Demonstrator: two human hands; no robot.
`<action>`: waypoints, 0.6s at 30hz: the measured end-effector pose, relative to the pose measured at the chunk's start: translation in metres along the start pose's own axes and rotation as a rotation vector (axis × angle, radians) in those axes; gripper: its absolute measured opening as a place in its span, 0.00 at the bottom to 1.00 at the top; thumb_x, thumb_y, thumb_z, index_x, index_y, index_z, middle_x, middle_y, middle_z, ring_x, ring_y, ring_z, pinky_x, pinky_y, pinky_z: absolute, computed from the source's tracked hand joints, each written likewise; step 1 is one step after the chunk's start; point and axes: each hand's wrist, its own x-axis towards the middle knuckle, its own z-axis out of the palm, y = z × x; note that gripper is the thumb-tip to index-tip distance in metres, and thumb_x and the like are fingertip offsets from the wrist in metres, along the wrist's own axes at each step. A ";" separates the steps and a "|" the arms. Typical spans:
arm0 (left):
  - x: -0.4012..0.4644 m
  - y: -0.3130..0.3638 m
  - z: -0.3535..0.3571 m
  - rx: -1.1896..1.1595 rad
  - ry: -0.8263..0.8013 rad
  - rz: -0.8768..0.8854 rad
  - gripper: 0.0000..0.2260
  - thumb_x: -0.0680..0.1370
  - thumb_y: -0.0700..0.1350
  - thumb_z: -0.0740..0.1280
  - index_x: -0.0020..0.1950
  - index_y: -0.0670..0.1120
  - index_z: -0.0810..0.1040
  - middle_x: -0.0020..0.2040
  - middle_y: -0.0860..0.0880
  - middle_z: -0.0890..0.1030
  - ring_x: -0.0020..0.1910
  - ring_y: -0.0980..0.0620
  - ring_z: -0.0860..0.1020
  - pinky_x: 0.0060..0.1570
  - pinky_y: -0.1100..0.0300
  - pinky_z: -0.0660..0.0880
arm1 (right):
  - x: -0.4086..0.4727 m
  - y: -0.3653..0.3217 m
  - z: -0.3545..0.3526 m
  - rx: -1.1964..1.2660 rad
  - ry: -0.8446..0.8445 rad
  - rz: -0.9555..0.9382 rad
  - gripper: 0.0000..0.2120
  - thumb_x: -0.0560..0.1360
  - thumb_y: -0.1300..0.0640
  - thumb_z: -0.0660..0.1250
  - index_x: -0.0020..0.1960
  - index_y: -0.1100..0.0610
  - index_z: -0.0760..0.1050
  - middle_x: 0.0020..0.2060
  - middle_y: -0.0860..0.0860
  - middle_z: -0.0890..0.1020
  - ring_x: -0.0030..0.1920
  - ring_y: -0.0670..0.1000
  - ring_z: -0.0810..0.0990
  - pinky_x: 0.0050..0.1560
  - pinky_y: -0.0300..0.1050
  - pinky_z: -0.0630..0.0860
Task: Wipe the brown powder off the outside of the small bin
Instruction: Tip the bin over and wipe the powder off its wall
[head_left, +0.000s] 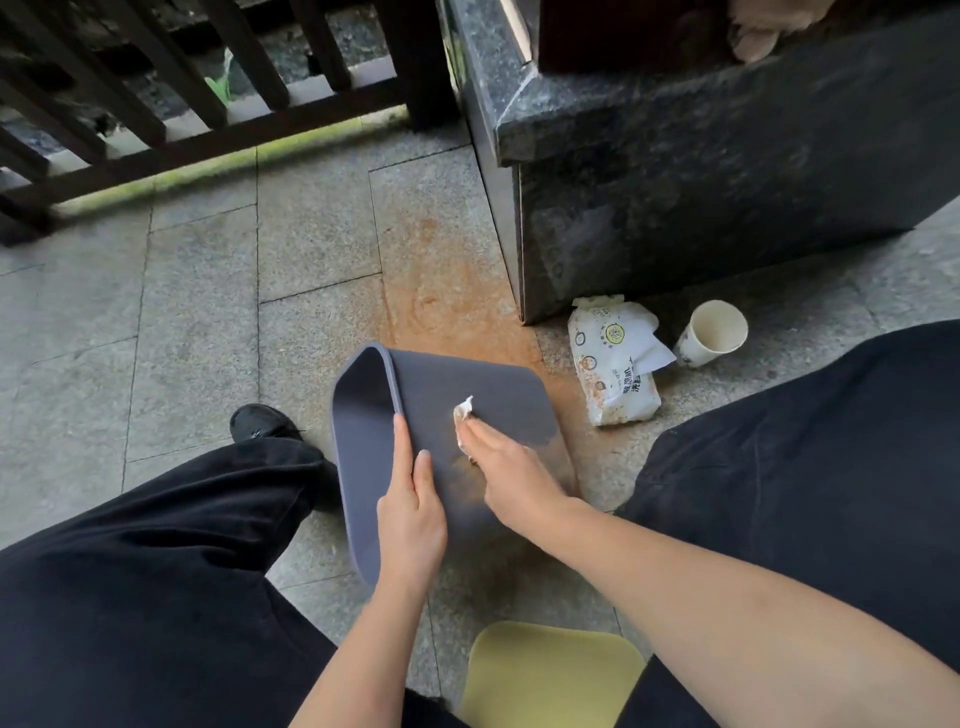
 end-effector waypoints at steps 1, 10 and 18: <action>0.000 -0.001 0.000 -0.005 0.009 -0.002 0.22 0.85 0.54 0.53 0.76 0.72 0.51 0.31 0.70 0.75 0.35 0.77 0.73 0.38 0.80 0.66 | -0.004 -0.007 0.001 -0.010 -0.011 -0.060 0.41 0.73 0.73 0.62 0.81 0.53 0.51 0.79 0.47 0.57 0.77 0.51 0.61 0.74 0.49 0.65; -0.001 0.003 0.003 -0.050 0.020 0.009 0.21 0.84 0.56 0.53 0.74 0.75 0.53 0.30 0.67 0.71 0.33 0.79 0.71 0.36 0.81 0.65 | -0.014 -0.008 -0.017 -0.136 0.063 -0.149 0.22 0.77 0.65 0.61 0.70 0.55 0.72 0.62 0.52 0.79 0.61 0.56 0.76 0.60 0.52 0.74; -0.001 0.004 0.002 -0.051 0.016 0.017 0.21 0.85 0.55 0.52 0.77 0.70 0.53 0.35 0.83 0.69 0.36 0.81 0.69 0.40 0.84 0.63 | -0.011 0.011 -0.028 0.015 0.130 0.095 0.05 0.74 0.51 0.64 0.49 0.49 0.77 0.46 0.45 0.76 0.49 0.49 0.76 0.48 0.47 0.74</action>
